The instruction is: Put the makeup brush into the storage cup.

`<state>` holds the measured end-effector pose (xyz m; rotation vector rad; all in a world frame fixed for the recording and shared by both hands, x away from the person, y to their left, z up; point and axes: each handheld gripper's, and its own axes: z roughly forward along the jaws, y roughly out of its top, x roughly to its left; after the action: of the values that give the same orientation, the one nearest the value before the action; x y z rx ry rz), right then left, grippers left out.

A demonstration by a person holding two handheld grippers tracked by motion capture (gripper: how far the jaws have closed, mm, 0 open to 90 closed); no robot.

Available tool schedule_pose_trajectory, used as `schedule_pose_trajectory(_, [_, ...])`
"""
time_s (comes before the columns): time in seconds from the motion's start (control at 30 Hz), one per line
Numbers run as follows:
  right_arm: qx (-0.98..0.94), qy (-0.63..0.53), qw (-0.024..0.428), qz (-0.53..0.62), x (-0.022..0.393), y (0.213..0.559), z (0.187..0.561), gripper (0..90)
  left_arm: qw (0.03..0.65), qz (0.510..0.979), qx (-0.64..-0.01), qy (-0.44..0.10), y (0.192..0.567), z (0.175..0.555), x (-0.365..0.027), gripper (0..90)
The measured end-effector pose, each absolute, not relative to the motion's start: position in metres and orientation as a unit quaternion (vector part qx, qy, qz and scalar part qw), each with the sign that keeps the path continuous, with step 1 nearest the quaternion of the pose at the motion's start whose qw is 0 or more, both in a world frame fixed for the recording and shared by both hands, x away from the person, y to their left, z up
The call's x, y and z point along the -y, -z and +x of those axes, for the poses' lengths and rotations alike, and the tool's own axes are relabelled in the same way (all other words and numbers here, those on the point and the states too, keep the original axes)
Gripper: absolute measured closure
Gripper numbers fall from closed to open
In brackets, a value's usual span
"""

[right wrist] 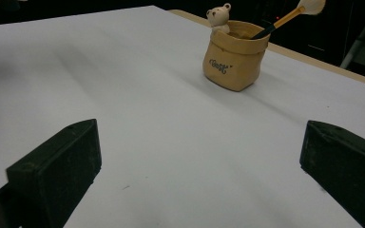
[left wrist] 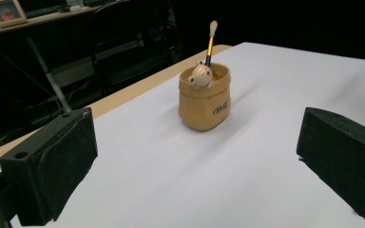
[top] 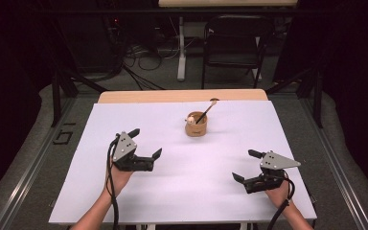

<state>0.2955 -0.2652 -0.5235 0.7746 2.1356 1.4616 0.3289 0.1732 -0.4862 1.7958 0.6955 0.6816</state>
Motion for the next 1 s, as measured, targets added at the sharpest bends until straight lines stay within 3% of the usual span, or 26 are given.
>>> schedule_pose_trajectory(1.0, [-0.767,-0.539,0.22,0.27,0.268,0.53,0.292,0.0,0.524,0.72,-0.344,-0.296,0.539,0.273,-0.236,0.0])
